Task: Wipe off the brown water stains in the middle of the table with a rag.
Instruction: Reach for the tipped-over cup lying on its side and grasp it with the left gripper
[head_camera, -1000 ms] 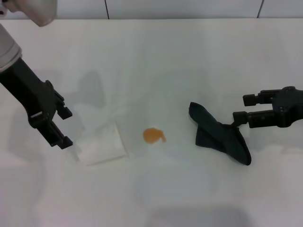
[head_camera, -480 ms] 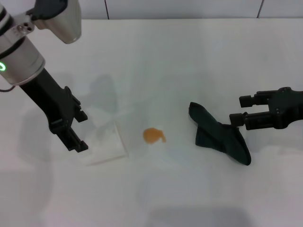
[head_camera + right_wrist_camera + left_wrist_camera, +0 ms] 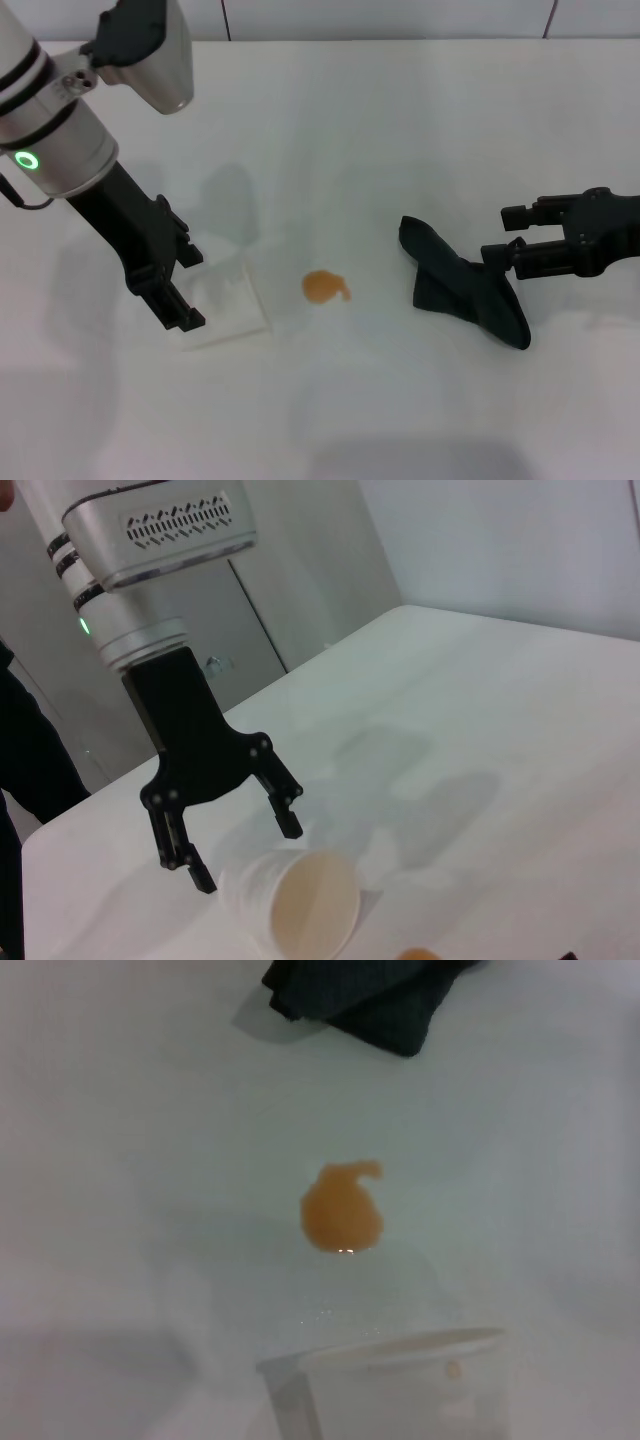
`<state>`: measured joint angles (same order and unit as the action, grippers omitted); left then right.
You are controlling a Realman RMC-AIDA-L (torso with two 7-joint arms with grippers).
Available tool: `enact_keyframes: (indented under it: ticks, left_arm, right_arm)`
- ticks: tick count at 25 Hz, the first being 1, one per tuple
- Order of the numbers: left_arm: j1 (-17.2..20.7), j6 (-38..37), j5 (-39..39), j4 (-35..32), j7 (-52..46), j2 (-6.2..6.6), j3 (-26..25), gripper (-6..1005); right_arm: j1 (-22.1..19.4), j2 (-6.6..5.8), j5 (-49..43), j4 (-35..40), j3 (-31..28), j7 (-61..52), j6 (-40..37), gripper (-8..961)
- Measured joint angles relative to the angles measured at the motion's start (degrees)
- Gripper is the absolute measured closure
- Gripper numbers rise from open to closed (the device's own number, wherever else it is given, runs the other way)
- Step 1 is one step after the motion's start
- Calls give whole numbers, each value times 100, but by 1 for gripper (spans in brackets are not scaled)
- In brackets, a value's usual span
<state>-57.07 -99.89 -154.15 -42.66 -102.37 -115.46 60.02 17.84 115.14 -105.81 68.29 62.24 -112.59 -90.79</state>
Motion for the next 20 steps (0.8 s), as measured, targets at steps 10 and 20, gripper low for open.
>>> enact_keyframes:
  ticks: [10, 20]
  left_arm:
    - [45, 200, -67, 23, 7, -113, 77, 112]
    - [43, 516, -74, 127, 8, -209, 215, 111]
  right_arm:
    - [-17, 0, 17, -35, 9, 27, 0, 187]
    - [-26, 0, 18, -67, 7, 72, -18, 187]
